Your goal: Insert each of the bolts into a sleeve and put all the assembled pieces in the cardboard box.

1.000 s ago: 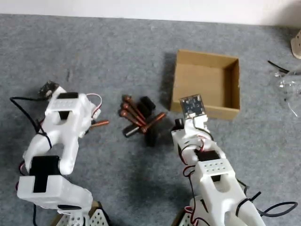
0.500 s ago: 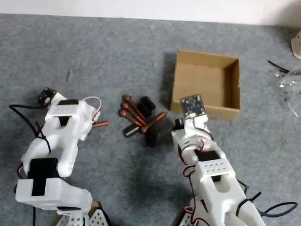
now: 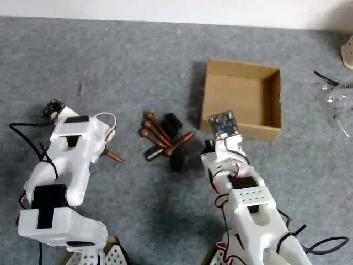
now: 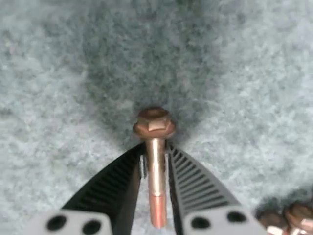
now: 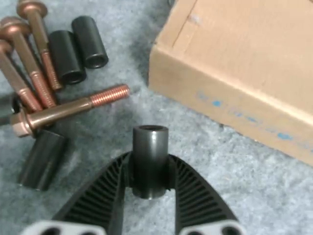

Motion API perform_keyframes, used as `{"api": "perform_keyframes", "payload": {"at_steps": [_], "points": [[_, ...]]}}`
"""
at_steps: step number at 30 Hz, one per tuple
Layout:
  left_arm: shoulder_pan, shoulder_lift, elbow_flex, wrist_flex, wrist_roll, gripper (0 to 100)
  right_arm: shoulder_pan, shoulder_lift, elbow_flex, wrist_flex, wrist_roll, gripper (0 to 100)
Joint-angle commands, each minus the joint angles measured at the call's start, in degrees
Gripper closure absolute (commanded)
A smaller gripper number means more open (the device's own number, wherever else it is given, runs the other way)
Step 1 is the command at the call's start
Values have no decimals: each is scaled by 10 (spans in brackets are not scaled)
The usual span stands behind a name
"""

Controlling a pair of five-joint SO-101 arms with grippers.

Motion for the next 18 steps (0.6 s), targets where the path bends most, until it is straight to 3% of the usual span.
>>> {"api": "perform_keyframes", "payload": {"at_steps": [1,9,18], "points": [[6,-53,-21,-3,-61,996,5,-16,-1,-21,10,995],[94,-235,26,-5,-103,996,4,-42,27,-21,13,995],[161,-423,146,-6,-103,996,-22,-221,119,-19,14,995]]}}
